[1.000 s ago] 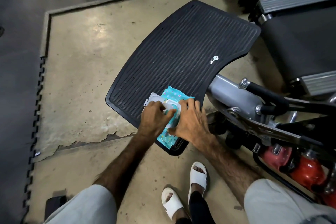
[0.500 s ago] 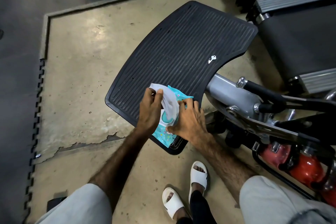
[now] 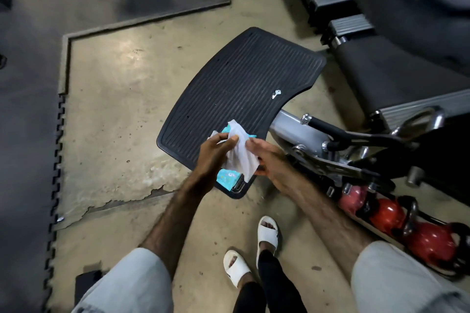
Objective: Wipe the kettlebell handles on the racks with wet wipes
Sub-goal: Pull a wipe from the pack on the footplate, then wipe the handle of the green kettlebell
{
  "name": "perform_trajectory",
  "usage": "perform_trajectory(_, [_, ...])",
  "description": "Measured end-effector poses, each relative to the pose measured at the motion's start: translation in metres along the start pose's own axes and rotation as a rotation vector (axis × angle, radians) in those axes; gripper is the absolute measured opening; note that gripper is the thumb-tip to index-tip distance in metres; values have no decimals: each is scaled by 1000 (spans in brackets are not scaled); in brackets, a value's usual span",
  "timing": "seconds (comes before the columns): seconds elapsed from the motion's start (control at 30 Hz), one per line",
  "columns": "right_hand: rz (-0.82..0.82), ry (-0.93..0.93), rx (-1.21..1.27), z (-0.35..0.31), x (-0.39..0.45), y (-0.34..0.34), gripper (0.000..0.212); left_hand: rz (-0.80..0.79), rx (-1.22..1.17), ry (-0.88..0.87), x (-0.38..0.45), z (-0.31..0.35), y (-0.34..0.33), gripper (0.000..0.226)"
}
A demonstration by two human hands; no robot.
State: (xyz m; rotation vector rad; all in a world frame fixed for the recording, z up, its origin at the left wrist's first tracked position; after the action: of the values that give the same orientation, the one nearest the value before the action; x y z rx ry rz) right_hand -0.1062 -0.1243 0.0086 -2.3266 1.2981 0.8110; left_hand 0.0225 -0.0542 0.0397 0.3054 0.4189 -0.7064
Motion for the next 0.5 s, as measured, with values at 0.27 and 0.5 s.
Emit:
perform_trajectory(0.27, [198,147,127,-62,-141,67,13,-59,81,-114,-128,85,-2,12])
perform_trajectory(0.5, [290,330,100,-106,-260,132,24,-281,-26,-29,-249,135,-54,25])
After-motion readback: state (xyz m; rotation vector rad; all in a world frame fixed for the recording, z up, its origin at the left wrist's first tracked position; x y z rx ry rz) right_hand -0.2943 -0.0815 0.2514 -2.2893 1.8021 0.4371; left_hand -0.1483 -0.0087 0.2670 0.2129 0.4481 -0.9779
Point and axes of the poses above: each hand's wrist, its own x-axis towards the middle knuckle, its own y-axis out of the back of the hand, z = x × y, the point moved 6 cm from there along x, towards the middle knuckle, and after that the axes turned 14 degrees about z, right-handed, at the moved point
